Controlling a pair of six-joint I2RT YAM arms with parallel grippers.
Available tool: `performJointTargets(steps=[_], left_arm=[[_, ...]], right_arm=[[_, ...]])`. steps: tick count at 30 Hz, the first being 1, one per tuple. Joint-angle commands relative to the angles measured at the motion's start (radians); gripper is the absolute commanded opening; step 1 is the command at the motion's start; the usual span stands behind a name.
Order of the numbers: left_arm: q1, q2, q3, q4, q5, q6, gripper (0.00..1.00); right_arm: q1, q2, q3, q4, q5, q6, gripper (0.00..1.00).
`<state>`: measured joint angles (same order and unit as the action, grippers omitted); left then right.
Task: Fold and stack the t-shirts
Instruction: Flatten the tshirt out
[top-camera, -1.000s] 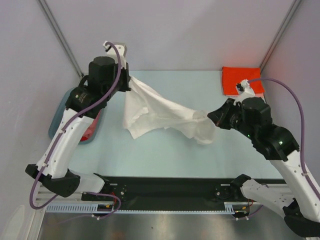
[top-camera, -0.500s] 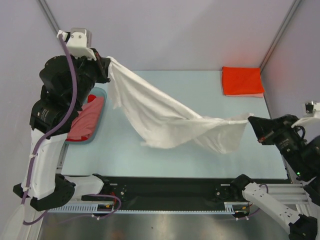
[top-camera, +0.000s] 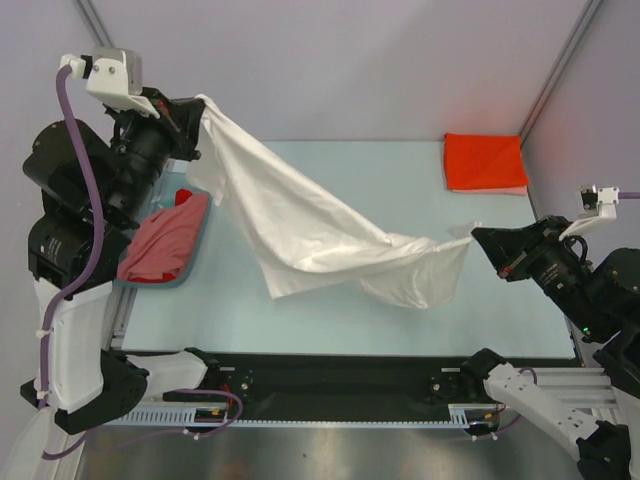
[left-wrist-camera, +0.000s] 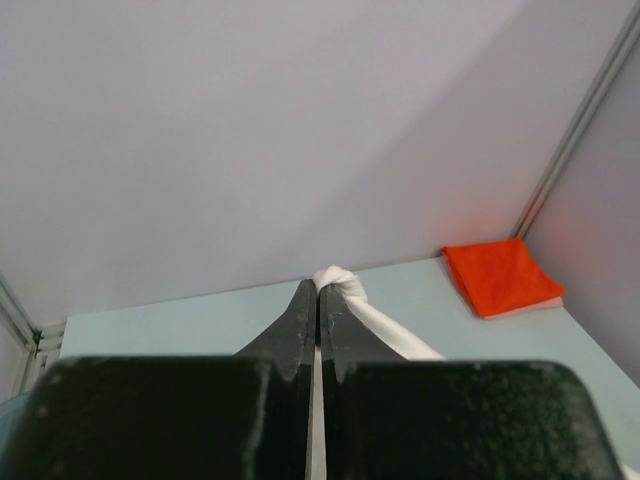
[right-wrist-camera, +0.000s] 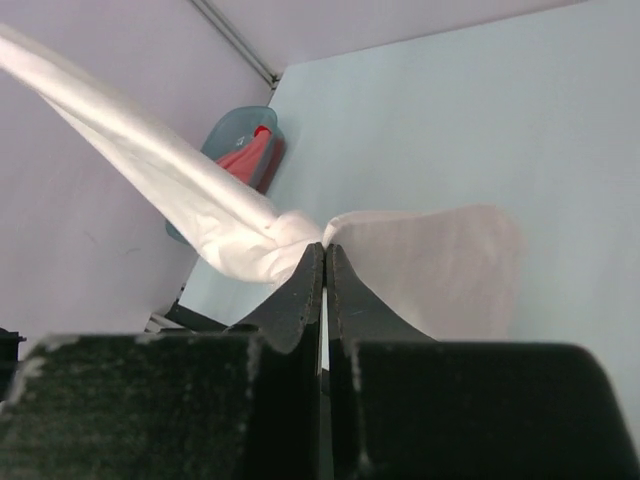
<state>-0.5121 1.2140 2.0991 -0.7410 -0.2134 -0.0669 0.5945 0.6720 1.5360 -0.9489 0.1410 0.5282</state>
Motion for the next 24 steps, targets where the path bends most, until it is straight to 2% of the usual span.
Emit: performJointTargets(steps=[1,6,11,14,18,22,24], left_arm=[[0.007,0.068,0.048,0.078,0.069,0.019,0.00],[0.012,0.206,0.134,0.084,0.147,0.030,0.00],[0.030,0.246,0.147,0.074,0.200,0.032,0.00],[0.035,0.204,0.041,0.052,0.189,0.065,0.00],[0.081,0.063,-0.205,0.037,0.172,0.105,0.00],[0.121,0.001,-0.332,0.037,0.203,0.088,0.00],[0.122,0.012,-0.347,0.037,0.247,0.084,0.00]], right_arm=[[0.005,0.044,0.059,0.091,-0.005,-0.054,0.00],[0.007,0.129,0.163,0.116,0.137,-0.158,0.00],[0.008,0.213,0.234,0.075,0.068,-0.198,0.00],[0.008,0.196,0.164,0.030,-0.039,-0.172,0.00],[0.008,0.118,-0.009,0.004,-0.196,-0.148,0.00],[0.007,0.043,-0.178,0.016,-0.352,-0.094,0.00],[0.008,0.032,-0.211,0.021,-0.357,-0.076,0.00]])
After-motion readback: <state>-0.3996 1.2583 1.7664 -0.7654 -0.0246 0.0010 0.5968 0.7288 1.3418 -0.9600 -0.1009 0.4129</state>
